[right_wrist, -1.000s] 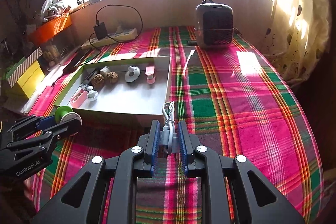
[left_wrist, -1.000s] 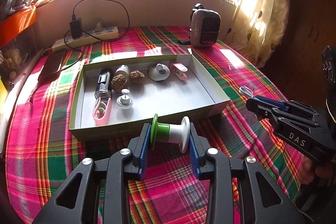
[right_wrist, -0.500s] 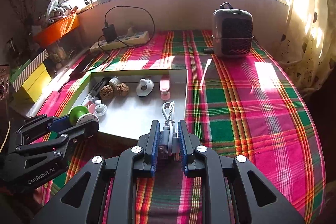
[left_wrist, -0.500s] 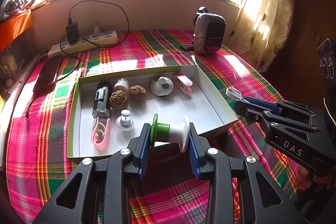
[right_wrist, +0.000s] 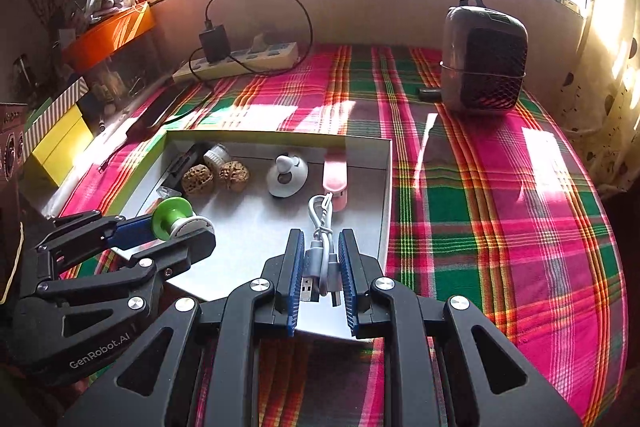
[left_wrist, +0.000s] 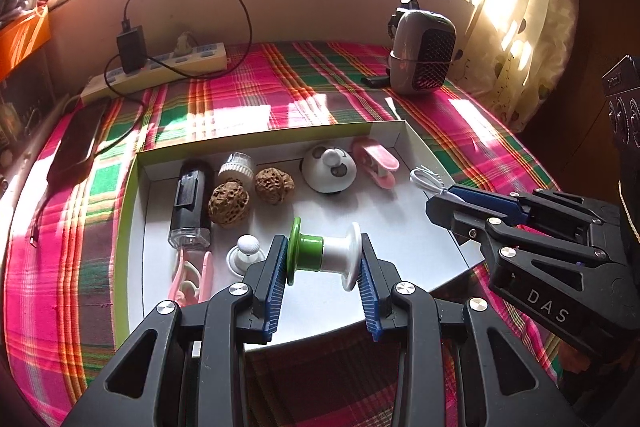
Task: Organize objects
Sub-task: 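Lower cable into box and open right gripper while left gripper lowers spool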
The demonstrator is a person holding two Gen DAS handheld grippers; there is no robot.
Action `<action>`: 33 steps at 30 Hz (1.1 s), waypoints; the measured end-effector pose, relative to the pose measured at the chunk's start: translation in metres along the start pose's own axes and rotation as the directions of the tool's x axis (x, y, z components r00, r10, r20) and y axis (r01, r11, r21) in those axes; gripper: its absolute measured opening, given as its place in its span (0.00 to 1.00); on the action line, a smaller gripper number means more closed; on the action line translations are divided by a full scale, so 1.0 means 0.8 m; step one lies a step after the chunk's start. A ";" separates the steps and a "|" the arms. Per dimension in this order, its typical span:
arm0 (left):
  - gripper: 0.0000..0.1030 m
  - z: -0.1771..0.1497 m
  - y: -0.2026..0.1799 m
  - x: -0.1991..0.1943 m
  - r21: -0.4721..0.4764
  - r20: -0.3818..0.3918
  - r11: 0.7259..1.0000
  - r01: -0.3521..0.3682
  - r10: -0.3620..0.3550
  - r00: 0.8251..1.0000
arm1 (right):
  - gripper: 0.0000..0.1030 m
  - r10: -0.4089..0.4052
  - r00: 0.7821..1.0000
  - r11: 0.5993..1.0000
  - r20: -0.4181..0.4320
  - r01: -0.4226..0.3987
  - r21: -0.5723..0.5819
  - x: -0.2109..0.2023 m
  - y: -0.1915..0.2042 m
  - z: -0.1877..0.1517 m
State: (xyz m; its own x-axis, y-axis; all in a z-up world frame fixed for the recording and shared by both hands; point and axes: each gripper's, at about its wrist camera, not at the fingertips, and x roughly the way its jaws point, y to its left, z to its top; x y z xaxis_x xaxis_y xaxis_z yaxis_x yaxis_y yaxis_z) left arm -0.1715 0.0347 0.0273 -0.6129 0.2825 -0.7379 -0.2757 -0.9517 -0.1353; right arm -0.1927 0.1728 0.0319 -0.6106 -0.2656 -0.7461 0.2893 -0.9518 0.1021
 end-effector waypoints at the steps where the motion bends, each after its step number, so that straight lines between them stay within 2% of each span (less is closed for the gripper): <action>1: 0.30 0.001 0.001 0.003 0.001 -0.004 1.000 0.001 -0.001 1.000 | 0.18 0.005 1.000 1.000 -0.004 -0.005 0.001 0.003 -0.001 0.001; 19: 0.30 0.008 0.007 0.032 0.016 -0.040 1.000 -0.013 0.014 0.999 | 0.18 0.027 0.998 1.000 -0.064 -0.028 -0.012 0.044 -0.004 0.008; 33: 0.30 0.006 0.008 0.042 0.016 -0.056 0.999 -0.027 0.028 0.998 | 0.18 0.016 0.998 0.999 -0.064 -0.018 -0.029 0.050 -0.001 0.008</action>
State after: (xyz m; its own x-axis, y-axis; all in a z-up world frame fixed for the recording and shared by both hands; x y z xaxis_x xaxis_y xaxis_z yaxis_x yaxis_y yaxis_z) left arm -0.1971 0.0386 0.0051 -0.5779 0.2482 -0.7775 -0.2709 -0.9570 -0.1041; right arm -0.2220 0.1616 0.0059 -0.5573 -0.2707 -0.7849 0.3215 -0.9420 0.0966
